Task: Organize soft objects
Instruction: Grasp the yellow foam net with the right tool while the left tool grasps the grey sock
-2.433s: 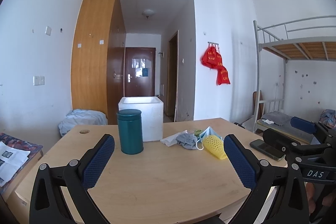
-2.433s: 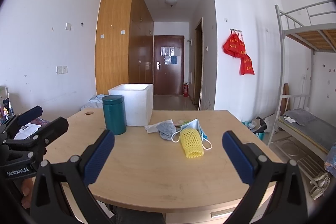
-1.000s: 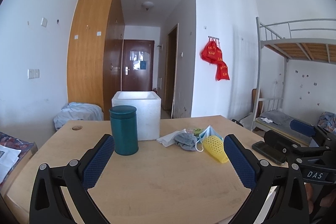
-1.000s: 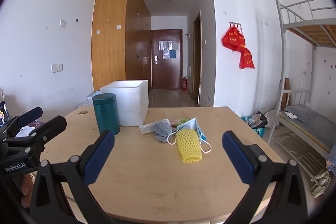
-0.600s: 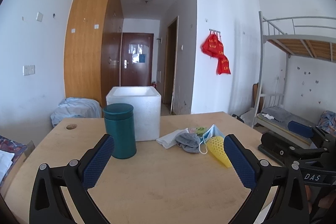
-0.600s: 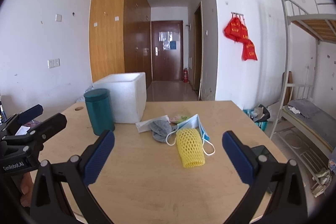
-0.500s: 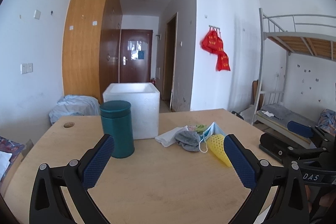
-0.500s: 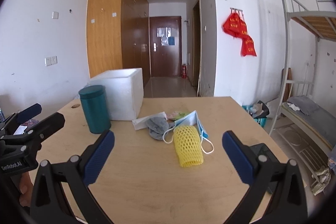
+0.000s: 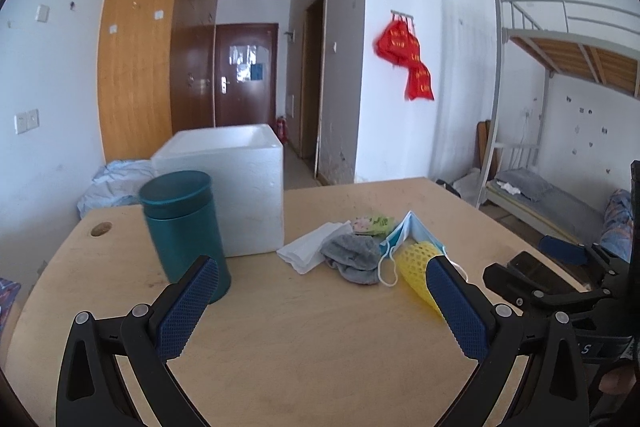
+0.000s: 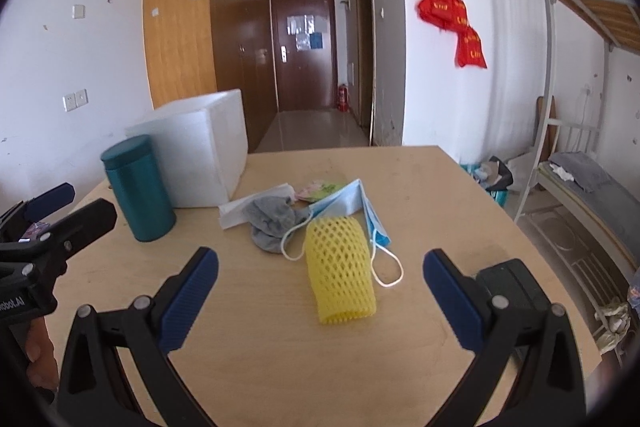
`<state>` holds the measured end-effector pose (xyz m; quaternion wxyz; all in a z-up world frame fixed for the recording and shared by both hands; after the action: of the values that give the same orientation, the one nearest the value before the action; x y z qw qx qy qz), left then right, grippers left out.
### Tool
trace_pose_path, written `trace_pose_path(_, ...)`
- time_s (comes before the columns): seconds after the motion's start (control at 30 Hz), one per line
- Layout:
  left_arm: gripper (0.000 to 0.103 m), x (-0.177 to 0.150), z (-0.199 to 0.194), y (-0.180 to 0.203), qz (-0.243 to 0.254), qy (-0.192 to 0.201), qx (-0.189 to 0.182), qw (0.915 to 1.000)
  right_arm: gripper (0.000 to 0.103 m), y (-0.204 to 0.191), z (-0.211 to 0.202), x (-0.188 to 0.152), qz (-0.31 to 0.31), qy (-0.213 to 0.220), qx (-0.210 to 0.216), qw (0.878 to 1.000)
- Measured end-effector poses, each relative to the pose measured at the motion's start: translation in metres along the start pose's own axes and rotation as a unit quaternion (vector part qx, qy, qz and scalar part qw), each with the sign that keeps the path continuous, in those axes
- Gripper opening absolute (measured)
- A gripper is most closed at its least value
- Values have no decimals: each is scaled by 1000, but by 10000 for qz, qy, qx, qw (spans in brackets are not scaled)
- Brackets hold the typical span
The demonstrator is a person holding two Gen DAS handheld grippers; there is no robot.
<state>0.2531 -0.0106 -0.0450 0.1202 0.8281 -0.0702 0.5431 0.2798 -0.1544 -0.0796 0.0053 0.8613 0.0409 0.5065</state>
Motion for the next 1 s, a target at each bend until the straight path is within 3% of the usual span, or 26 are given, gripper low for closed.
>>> trace_pose_path(0.43,103,-4,99,-14,-410,-1019,-251,9936,97,6,67,-1,-232,-710,-60,9972)
trace_pose_path(1.0,96,-22,181,-26,-613,-1836,-500,9798,85,-1,111,-14,-326,-1358,348,9896)
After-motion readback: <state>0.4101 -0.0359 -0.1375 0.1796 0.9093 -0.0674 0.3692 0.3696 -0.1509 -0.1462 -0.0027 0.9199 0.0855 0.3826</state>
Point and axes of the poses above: each gripper's, at about its wrist camera, not at the fingertips, and z roughly the way its jaws point, y to its right, x to its top, the point moved 8 cm from there along z, roughly the way its jaws point, and after that the axes turned 11 degrees about -x, right-handed, at the moved point
